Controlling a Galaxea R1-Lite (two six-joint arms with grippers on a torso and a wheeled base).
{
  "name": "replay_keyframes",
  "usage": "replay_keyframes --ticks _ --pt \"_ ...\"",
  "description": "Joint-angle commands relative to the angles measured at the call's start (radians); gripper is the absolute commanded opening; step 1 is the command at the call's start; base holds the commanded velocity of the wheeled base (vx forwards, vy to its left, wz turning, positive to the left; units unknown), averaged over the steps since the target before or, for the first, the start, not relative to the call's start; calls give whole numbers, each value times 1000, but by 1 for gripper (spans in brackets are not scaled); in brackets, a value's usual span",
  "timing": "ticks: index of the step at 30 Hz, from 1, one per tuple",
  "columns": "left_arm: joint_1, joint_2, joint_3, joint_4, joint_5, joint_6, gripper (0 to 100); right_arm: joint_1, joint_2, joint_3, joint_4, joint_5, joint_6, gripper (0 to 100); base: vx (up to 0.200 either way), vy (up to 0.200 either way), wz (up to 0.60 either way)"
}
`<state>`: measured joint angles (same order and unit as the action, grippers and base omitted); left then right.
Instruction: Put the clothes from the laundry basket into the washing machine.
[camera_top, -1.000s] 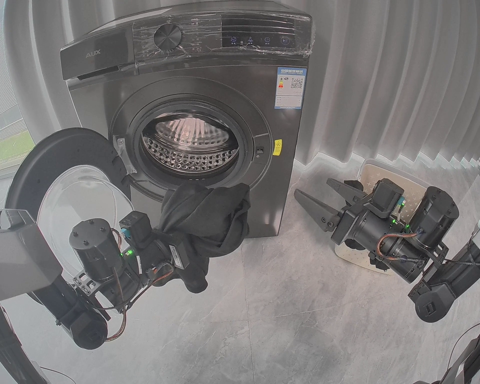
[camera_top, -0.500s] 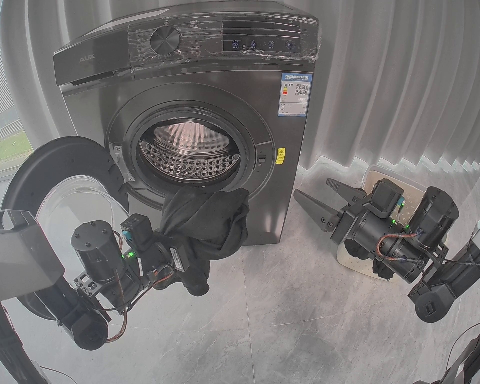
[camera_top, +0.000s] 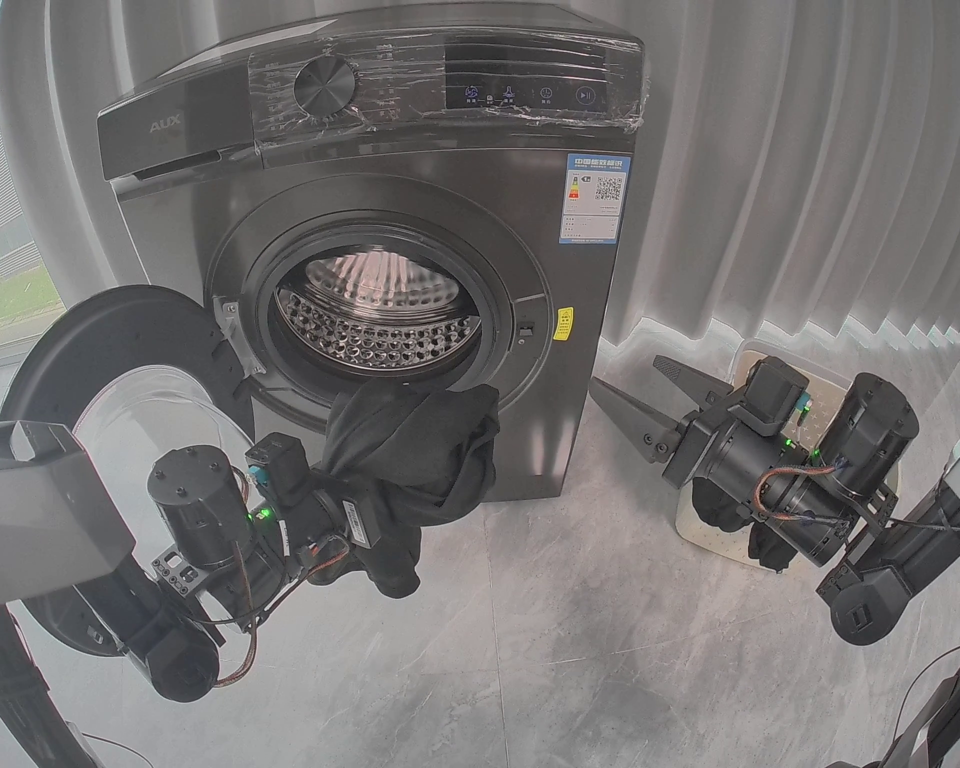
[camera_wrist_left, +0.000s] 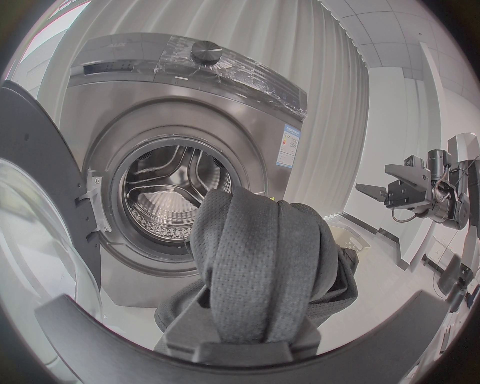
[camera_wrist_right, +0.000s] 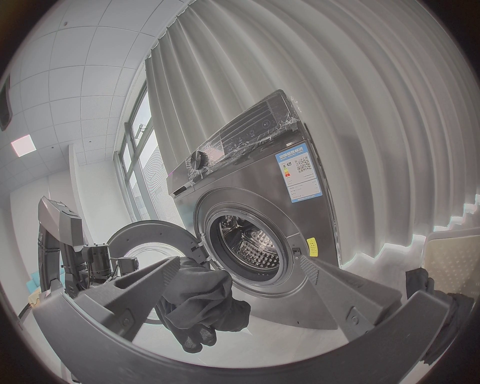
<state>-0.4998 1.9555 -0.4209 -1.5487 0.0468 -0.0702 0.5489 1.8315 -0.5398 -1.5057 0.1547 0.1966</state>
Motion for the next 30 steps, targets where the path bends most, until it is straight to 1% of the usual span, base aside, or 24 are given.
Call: replay_keyframes --ticks 1,7,11,16,30 --pt "0 14 1 -1 1 0 0 0 0 0 -1 0 1 100 200 0 0" --pt "0 26 4 -1 2 0 0 2 0 1 -1 0 1 100 0 0 0" --pt "0 39 5 -1 2 -6 0 0 0 1 -1 0 1 100 0 200 0" --pt "1 39 8 -1 2 -6 0 0 0 1 -1 0 1 100 0 200 0" --pt "1 40 11 -2 2 -3 0 -1 2 4 -1 0 1 100 0 0 0"
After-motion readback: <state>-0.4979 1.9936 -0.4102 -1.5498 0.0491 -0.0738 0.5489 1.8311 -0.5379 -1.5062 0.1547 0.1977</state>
